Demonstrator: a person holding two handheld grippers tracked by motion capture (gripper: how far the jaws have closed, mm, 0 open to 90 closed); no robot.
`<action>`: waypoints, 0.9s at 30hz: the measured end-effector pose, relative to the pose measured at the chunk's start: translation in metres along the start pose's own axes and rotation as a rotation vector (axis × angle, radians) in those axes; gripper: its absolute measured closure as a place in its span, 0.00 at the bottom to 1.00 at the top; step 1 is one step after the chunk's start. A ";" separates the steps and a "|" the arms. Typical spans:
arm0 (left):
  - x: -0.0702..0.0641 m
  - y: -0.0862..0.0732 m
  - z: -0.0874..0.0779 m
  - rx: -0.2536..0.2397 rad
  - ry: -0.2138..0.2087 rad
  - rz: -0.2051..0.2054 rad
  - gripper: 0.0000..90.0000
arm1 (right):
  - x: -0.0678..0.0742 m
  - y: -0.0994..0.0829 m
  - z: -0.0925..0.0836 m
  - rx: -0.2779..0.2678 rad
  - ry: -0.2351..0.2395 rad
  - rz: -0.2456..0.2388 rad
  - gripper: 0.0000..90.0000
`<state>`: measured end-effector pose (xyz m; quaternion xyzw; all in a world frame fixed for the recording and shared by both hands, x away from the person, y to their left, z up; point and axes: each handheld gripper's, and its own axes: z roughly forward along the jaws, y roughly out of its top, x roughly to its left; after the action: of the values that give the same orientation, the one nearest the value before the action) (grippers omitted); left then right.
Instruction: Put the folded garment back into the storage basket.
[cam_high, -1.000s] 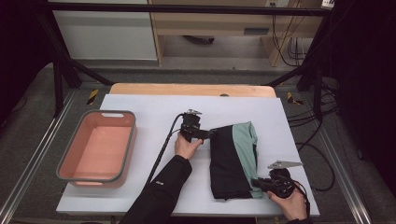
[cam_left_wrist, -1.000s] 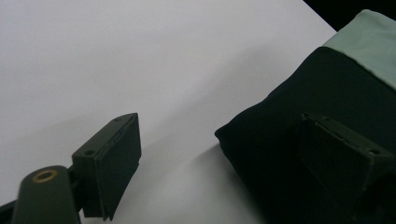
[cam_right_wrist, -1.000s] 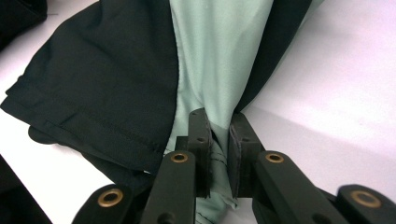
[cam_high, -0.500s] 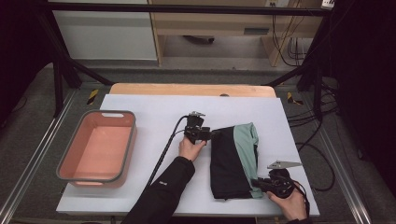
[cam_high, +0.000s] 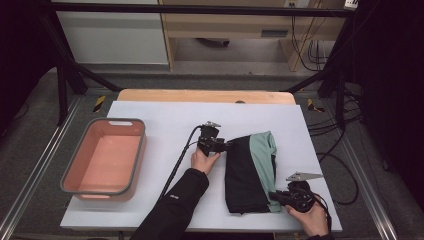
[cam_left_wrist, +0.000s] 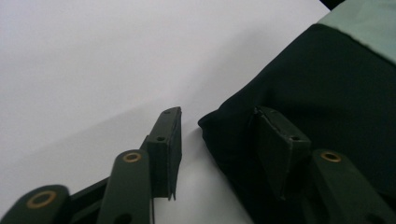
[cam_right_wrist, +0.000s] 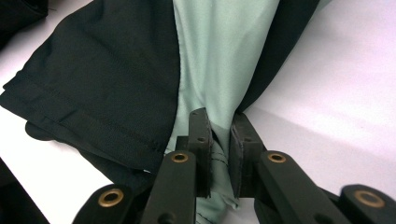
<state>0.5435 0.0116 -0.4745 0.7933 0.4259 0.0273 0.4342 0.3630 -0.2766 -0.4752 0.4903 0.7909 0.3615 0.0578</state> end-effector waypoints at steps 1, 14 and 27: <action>-0.001 -0.001 0.001 0.003 0.003 0.002 0.61 | 0.000 0.000 0.000 0.001 0.000 0.001 0.91; -0.009 -0.005 0.005 0.010 -0.004 0.008 0.88 | 0.000 0.000 0.000 0.002 -0.001 0.001 0.91; -0.012 0.007 -0.018 -0.055 -0.005 0.057 0.92 | -0.001 0.000 -0.002 -0.010 0.007 0.010 0.91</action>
<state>0.5324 0.0134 -0.4543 0.7930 0.4012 0.0494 0.4557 0.3628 -0.2781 -0.4739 0.4928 0.7868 0.3674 0.0554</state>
